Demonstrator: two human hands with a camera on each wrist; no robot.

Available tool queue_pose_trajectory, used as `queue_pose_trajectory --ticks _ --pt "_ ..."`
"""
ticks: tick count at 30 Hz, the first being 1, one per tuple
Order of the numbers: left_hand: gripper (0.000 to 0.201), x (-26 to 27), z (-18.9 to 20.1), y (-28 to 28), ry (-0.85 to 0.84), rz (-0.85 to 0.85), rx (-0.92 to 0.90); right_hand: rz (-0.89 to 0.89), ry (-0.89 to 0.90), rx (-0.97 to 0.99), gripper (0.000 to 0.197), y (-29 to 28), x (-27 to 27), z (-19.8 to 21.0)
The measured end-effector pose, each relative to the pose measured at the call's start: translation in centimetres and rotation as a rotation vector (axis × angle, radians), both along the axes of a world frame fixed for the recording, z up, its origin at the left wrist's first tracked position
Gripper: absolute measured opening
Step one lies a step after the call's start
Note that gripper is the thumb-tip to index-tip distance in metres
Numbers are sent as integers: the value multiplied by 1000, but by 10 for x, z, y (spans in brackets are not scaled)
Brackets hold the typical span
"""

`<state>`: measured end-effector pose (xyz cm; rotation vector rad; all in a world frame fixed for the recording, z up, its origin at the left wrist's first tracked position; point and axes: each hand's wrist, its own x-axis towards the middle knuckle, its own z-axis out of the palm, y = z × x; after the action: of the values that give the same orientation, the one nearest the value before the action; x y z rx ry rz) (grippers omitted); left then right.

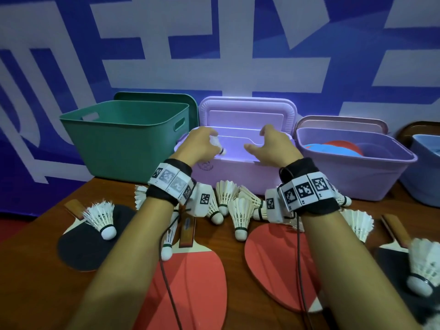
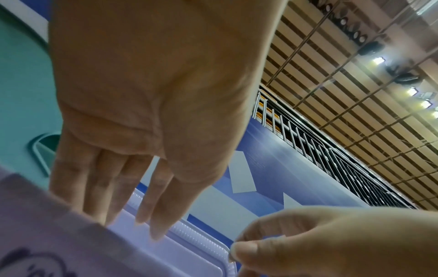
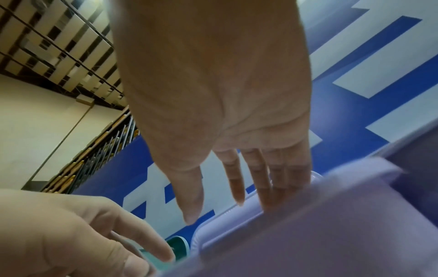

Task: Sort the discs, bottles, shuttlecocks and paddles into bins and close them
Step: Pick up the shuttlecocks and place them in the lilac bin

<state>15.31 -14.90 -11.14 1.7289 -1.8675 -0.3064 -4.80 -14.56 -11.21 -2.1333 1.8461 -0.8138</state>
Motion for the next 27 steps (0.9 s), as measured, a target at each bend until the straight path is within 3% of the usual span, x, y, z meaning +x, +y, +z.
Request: queue_pose_trajectory --ticks 4,7,11,15,20,27 --pt "25 6 14 7 -47 -37 -19 129 30 -57 36 19 4 22" --pt "2 7 31 23 -123 -75 11 264 179 86 24 34 9 33" --pt "10 6 42 44 -277 -125 220 397 371 420 36 47 19 29" --pt "25 -5 33 50 -453 -96 368 363 462 516 53 47 31 18" --pt "38 -15 6 48 -641 -27 481 395 492 580 43 51 40 11" --pt "39 -16 -3 48 -612 -83 555 444 477 567 28 51 53 -7"
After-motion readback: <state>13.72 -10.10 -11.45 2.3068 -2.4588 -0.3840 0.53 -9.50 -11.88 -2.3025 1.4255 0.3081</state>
